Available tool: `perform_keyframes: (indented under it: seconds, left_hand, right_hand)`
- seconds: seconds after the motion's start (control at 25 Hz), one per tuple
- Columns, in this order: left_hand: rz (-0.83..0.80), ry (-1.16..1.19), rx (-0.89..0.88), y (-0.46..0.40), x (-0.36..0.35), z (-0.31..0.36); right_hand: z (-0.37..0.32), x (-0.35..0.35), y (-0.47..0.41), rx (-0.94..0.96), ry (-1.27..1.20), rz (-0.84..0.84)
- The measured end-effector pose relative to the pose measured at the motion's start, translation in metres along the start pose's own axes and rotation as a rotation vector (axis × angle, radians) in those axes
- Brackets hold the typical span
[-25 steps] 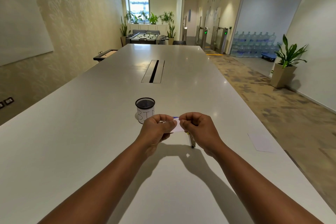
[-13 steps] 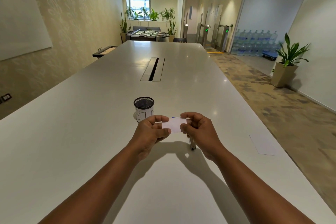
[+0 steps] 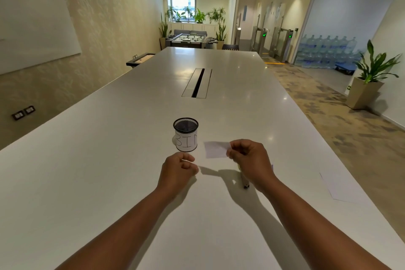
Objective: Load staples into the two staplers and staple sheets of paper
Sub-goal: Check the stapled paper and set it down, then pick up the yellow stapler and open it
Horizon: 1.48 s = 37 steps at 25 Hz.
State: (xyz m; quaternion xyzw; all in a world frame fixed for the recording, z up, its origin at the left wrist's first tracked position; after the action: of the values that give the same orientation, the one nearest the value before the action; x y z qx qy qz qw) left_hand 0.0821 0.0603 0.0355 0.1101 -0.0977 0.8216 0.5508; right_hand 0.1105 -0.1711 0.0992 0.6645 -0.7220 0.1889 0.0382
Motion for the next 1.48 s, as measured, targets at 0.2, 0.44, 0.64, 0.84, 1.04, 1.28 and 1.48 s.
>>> perform_keyframes:
  seconds: [0.2, 0.44, 0.64, 0.84, 1.04, 1.28, 1.48]
  left_hand:
    - [0.139, -0.444, -0.196, -0.016, 0.029, -0.037]
    - [0.152, -0.607, -0.384, -0.049, 0.045, -0.049]
    - [0.165, -0.520, -0.372, -0.063, 0.046, -0.060]
    - [0.165, -0.473, -0.358, -0.067, 0.045, -0.068]
    - [0.167, -0.484, -0.368, -0.068, 0.046, -0.067]
    - [0.154, -0.589, -0.397, -0.064, 0.041, -0.060]
    - [0.120, -0.618, -0.396, -0.061, 0.030, -0.056]
  right_hand:
    - [-0.029, -0.023, -0.039, 0.224, 0.152, 0.067]
    - [-0.054, -0.071, -0.079, 0.473, 0.336, 0.118]
    - [-0.054, -0.114, -0.094, 0.613, 0.466, 0.036]
    - [-0.043, -0.143, -0.096, 0.657, 0.576, -0.106]
    - [-0.031, -0.129, -0.084, 0.572, 0.445, -0.048]
    - [-0.001, -0.080, -0.061, 0.422, 0.442, 0.001]
    - [0.018, -0.029, -0.035, 0.339, 0.427, 0.087]
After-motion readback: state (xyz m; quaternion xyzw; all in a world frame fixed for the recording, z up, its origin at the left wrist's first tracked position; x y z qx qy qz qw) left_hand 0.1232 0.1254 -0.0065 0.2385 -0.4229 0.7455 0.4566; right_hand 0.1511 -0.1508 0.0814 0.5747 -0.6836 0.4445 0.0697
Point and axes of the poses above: each hand's wrist, its own y-axis away from the middle knuckle, its own x-axis out of the back of the hand, z = x × y, the point moved 6 cm from there along -y, towards the middle knuckle, and after that the axes turned 5 degrees about z, right-handed, at the moved point
